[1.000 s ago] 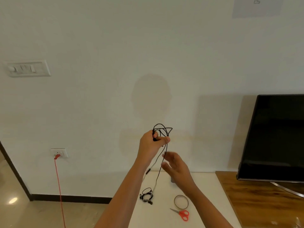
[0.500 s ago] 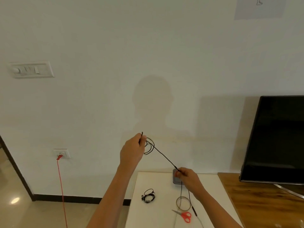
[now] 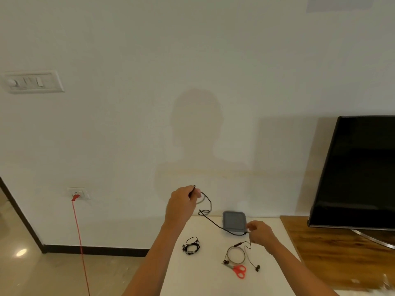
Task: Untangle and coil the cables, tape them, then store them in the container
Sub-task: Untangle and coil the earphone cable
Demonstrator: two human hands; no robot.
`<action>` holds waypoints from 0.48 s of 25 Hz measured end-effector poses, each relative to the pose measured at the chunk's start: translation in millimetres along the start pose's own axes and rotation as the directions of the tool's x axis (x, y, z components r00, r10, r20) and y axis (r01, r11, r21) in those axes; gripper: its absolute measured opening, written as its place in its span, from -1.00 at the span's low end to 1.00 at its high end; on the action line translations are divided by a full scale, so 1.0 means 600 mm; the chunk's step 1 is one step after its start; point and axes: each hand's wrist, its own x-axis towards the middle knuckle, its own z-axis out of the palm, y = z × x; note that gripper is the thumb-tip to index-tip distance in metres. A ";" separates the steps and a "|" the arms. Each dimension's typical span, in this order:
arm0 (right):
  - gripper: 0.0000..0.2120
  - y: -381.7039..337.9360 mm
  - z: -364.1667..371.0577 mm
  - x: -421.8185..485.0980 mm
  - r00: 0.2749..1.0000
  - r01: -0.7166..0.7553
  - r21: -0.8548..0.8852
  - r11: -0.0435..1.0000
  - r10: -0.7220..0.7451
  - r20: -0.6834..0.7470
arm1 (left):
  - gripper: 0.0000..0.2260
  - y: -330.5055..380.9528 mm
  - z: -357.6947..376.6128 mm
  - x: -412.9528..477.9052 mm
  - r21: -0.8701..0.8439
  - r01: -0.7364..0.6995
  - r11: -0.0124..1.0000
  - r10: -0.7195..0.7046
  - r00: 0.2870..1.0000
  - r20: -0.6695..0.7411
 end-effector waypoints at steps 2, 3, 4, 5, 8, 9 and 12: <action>-0.51 -0.034 0.003 -0.016 0.986 0.133 -0.011 0.991 -0.131 0.105 | -0.84 0.012 0.016 -0.008 -0.090 -0.013 0.996 0.021 0.996 0.091; -0.48 -0.060 0.005 -0.030 0.961 0.228 0.085 0.970 -0.239 0.142 | -0.84 0.018 0.026 -0.010 -0.105 -0.021 0.994 0.034 0.992 0.124; -0.48 -0.085 0.007 -0.045 0.920 0.320 0.190 0.928 -0.353 0.172 | -0.83 0.025 0.035 -0.013 -0.112 -0.030 0.993 0.047 0.988 0.149; -0.53 -0.108 0.010 -0.058 0.874 0.389 0.255 0.885 -0.443 0.201 | -0.83 0.032 0.042 -0.015 -0.117 -0.043 0.992 0.062 0.986 0.158; -0.82 -0.133 0.014 -0.074 0.818 0.444 0.357 0.822 -0.534 0.214 | -0.81 0.033 0.041 -0.013 -0.161 -0.035 0.986 0.054 0.992 0.115; -0.82 -0.126 0.012 -0.071 0.829 0.434 0.390 0.812 -0.529 0.180 | -0.78 0.026 0.033 -0.010 -0.161 -0.024 0.987 0.039 0.995 0.094; -0.74 -0.086 0.004 -0.057 0.918 0.265 0.572 0.776 -0.384 0.095 | -0.77 0.009 0.004 -0.006 -0.182 0.032 0.983 -0.021 0.998 0.065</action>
